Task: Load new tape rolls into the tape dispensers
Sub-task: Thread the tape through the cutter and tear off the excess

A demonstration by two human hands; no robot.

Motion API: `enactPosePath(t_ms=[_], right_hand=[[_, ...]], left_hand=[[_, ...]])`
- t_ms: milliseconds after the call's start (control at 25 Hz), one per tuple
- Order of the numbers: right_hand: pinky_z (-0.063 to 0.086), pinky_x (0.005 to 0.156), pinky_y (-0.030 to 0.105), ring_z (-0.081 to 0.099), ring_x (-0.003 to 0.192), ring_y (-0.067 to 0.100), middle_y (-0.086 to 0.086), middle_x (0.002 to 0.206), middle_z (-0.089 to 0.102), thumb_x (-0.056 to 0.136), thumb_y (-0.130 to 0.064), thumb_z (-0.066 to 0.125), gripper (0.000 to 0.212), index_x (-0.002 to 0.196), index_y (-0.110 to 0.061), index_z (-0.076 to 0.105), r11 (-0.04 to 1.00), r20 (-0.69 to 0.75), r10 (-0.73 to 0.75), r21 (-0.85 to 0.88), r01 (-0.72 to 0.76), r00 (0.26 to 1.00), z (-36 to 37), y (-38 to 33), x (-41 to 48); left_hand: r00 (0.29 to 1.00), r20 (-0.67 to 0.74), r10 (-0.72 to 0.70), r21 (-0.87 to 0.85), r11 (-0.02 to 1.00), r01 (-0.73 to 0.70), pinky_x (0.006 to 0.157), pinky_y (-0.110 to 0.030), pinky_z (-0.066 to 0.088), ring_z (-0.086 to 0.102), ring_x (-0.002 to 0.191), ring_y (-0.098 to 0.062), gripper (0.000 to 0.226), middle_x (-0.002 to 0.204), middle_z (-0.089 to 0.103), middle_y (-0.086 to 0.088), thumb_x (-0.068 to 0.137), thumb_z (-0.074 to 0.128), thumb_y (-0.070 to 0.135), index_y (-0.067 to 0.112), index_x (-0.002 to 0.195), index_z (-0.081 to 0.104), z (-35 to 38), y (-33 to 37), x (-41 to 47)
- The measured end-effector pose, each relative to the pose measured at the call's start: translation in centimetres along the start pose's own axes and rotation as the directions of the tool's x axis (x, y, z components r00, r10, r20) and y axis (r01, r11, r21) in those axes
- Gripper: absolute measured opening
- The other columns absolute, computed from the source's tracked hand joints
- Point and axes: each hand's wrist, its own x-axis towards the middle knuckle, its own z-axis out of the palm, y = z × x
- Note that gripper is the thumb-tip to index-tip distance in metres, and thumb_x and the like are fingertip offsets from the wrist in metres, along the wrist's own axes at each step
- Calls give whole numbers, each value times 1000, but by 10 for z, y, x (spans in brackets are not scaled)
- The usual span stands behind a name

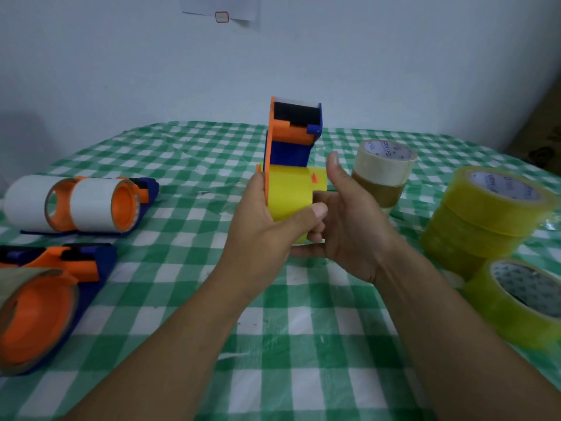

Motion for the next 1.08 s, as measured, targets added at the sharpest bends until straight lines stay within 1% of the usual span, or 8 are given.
enactPosePath(t_ms=[160, 280, 400, 520, 640, 840, 960, 1080], right_hand=[[53, 96, 62, 52, 70, 24, 1, 60, 47, 86, -73, 53, 77, 92, 3, 59, 966, 28, -57, -251, 62, 998, 3, -2, -8], [58, 83, 45, 58, 75, 20, 4, 78, 61, 85, -35, 75, 42, 108, -2, 63, 942, 82, -225, -236, 238, 971, 2, -1, -9], [54, 71, 32, 67, 98, 18, 4, 119, 69, 71, -10, 80, 69, 134, -19, 56, 913, 83, -333, -219, 343, 939, -5, -1, -7], [56, 72, 36, 61, 80, 20, 5, 88, 65, 85, -42, 72, 63, 135, -7, 54, 941, 29, -276, -197, 276, 961, -2, 0, -9], [58, 91, 57, 58, 80, 27, 9, 76, 54, 84, -74, 52, 90, 120, 8, 54, 951, 2, -118, -287, 114, 993, -2, -1, -9], [57, 90, 56, 55, 71, 28, 7, 75, 56, 87, -40, 73, 48, 111, -2, 58, 967, 47, -168, -186, 174, 985, 1, 2, -10], [57, 78, 40, 61, 86, 37, 12, 109, 66, 75, -12, 76, 60, 131, -10, 55, 950, 95, -262, -150, 274, 960, -1, 0, -10], [53, 88, 49, 58, 79, 27, 11, 82, 59, 85, -37, 73, 64, 130, 4, 51, 968, 111, -209, -118, 222, 972, 1, -2, -13]], left_hand=[[1000, -4, -8, 0, 1000, 8, 67, -39, 58, 65, 67, -29, 39, 74, 66, -17, 96, 51, 30, -4, 114, 55, -2, -2, -1], [998, -27, -51, -70, 996, 49, 65, -37, 58, 68, 73, -29, 48, 87, 69, -19, 98, 46, 33, -8, 118, 57, -5, -3, 2], [996, -55, -67, -116, 991, 60, 65, -31, 56, 70, 78, -24, 52, 92, 70, -16, 97, 44, 32, -12, 123, 55, -7, -4, 4], [998, -30, -58, -106, 993, 54, 65, -37, 58, 68, 72, -29, 55, 84, 69, -21, 98, 40, 39, -9, 120, 58, -8, -6, 3], [998, -20, -61, -44, 997, 61, 65, -37, 59, 69, 68, -31, 64, 76, 70, -20, 97, 37, 49, -8, 111, 62, -8, -5, 2], [997, -28, -75, -20, 997, 74, 69, -39, 59, 70, 75, -29, 70, 85, 72, -19, 92, 35, 60, -1, 107, 66, -8, -5, 2], [997, -36, -68, -35, 997, 67, 78, -45, 59, 71, 90, -34, 71, 103, 72, -21, 88, 37, 64, 6, 116, 66, -9, -3, 3], [998, -10, -55, 15, 998, 55, 74, -41, 60, 71, 82, -30, 73, 90, 73, -17, 90, 34, 63, 2, 113, 66, -8, -4, 2]])
